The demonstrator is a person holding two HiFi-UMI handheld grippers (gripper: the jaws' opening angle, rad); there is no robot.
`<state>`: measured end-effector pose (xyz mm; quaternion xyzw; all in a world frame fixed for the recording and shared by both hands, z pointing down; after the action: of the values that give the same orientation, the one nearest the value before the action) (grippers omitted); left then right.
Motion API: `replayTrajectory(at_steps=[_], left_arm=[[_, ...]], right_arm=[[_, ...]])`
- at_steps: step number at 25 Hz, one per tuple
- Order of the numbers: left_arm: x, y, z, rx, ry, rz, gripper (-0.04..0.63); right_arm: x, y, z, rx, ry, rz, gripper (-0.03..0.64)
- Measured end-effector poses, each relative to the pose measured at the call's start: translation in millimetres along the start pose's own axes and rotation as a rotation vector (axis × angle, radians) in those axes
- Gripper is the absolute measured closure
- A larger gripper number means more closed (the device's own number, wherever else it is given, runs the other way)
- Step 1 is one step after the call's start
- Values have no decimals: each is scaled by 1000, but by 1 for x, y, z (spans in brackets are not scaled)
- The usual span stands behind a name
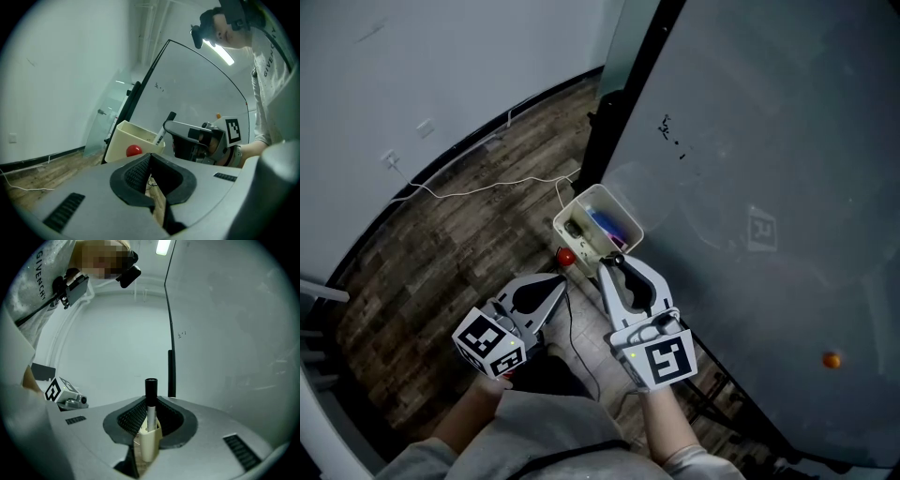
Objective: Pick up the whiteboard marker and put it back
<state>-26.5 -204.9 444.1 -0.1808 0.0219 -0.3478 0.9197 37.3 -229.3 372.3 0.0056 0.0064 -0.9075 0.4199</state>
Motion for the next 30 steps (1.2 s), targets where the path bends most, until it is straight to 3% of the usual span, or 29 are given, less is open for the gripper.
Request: replayTrajectory(at_steps=[30], left_arm=[[18,-19,28,-56,-55,54,580]], right_arm=[[9,-6,26,-61,-39,-14,540]])
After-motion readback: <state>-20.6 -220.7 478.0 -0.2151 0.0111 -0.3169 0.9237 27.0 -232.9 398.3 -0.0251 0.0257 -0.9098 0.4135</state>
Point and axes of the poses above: the fingertips, and each gripper's own axes: x forward along the fingers, y to its right, z out of its underside, the point moved 1 cm from there along -x, backward along the fingers, and after that the axes turned 3 degrees about -z, right-handed, at the moved point
